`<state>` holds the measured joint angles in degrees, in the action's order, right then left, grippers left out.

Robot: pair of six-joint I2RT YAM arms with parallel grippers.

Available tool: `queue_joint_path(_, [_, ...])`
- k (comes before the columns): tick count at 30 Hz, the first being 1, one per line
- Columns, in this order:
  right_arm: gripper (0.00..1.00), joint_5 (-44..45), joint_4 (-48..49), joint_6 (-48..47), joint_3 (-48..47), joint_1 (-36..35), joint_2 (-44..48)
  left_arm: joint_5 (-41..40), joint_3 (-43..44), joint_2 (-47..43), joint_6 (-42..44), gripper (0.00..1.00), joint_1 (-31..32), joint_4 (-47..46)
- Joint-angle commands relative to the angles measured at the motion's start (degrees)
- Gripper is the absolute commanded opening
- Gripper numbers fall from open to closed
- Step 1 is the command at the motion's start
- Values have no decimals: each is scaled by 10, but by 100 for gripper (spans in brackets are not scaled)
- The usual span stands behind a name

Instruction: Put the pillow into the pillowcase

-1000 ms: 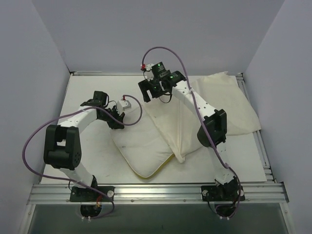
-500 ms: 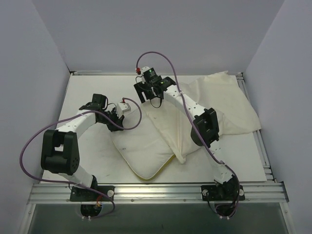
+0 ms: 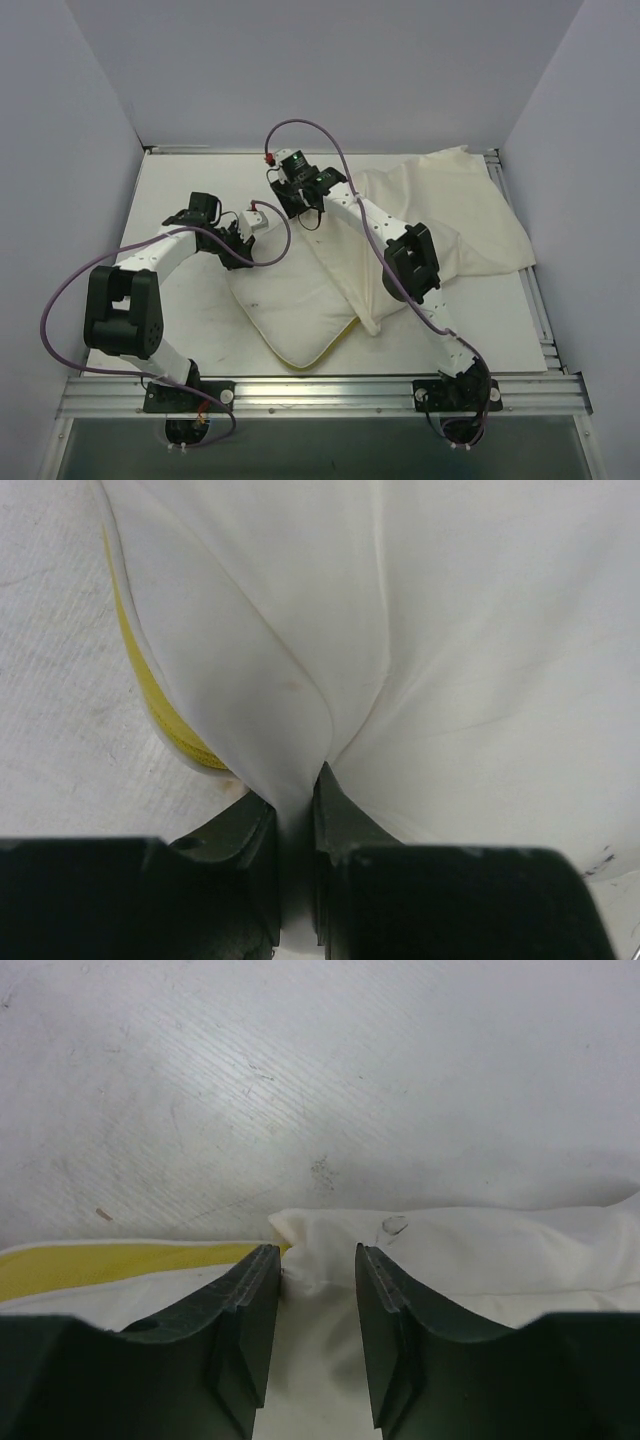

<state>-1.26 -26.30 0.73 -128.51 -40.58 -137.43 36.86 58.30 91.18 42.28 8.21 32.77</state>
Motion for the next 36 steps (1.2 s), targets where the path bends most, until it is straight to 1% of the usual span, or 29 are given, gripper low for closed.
queue_joint_path(1, [34, 29, -7, -21, -3, -3, -12, 25, 4, -13, 18, 18, 5, -19])
queue_joint_path(2, [24, 30, -9, -21, -3, -3, -12, 24, 5, -11, 19, 17, 6, -20])
queue_joint_path(3, [11, 21, -10, -21, -5, -4, -11, 24, 5, -12, 19, 15, 8, -21])
queue_joint_path(5, [0, 4, -15, -13, -7, -4, -6, 25, 5, -12, 22, 12, 12, -23])
queue_joint_path(6, [0, -11, -16, -9, -6, -5, -2, 26, 7, -13, 20, 11, 13, -23])
queue_joint_path(7, [0, -40, -16, 6, -3, -6, 8, 30, 8, -14, 18, 5, 17, -25])
queue_joint_path(9, [0, -88, -16, 30, 0, -7, 21, 39, 7, -21, 12, 0, 22, -31])
queue_joint_path(10, [0, -142, -16, 48, 2, -6, 36, 43, 4, -27, 3, 0, 30, -43])
queue_joint_path(11, [0, -172, -12, 87, 2, -9, 43, 51, -5, -44, -2, 0, 36, -52])
queue_joint_path(12, [0, -196, -9, 108, 3, -12, 46, 54, -12, -55, -6, 0, 43, -62])
queue_joint_path(13, [0, -238, -5, 128, 6, -14, 57, 53, -21, -68, -30, 0, 51, -102])
queue_joint_path(14, [0, -254, 6, 165, 8, -20, 62, 48, -29, -95, -43, 0, 71, -123])
queue_joint_path(15, [0, -269, 9, 178, 9, -34, 66, 43, -42, -109, -54, 0, 84, -160])
queue_joint_path(17, [0, -293, 19, 207, 12, -49, 76, 30, -49, -145, -81, 0, 117, -190])
queue_joint_path(18, [0, -299, 23, 236, 15, -59, 80, 20, -55, -154, -90, 0, 124, -213])
queue_joint_path(20, [0, -315, 41, 265, 28, -64, 89, 10, -57, -175, -103, 0, 135, -226])
queue_joint_path(21, [0, -318, 47, 297, 34, -64, 92, 2, -63, -180, -104, 0, 139, -230])
queue_joint_path(24, [0, -328, 76, 341, 64, -64, 108, -25, -78, -192, -100, 0, 141, -234])
queue_joint_path(26, [0, -322, 81, 335, 64, -64, 106, -50, -100, -188, -96, 0, 139, -234])
queue_joint_path(27, [0, -322, 80, 327, 63, -64, 104, -57, -106, -186, -96, 5, 137, -221])
queue_joint_path(28, [0, -327, 78, 305, 65, -57, 104, -64, -108, -188, -95, 16, 136, -207])
queue_joint_path(29, [25, -328, 65, 292, 70, -51, 109, -63, -107, -195, -93, 24, 134, -188])
queue_joint_path(30, [37, -323, 55, 276, 79, -43, 118, -57, -105, -207, -92, 36, 132, -145])
queue_joint_path(31, [46, -314, 49, 261, 120, -31, 149, -47, -105, -245, -88, 57, 126, -124])
queue_joint_path(32, [59, -309, 41, 236, 147, -2, 172, -30, -106, -270, -84, 75, 128, -106])
queue_joint_path(33, [61, -298, 36, 221, 210, 14, 222, -22, -106, -295, -69, 95, 131, -60])
queue_joint_path(34, [64, -293, 31, 208, 240, 29, 251, -17, -105, -338, -63, 97, 143, -39])
queue_joint_path(35, [67, -286, 14, 172, 268, 59, 279, -14, -105, -358, -60, 98, 153, -19])
queue_joint_path(36, [68, -275, 7, 155, 303, 71, 339, -19, -108, -373, -62, 97, 171, 12])
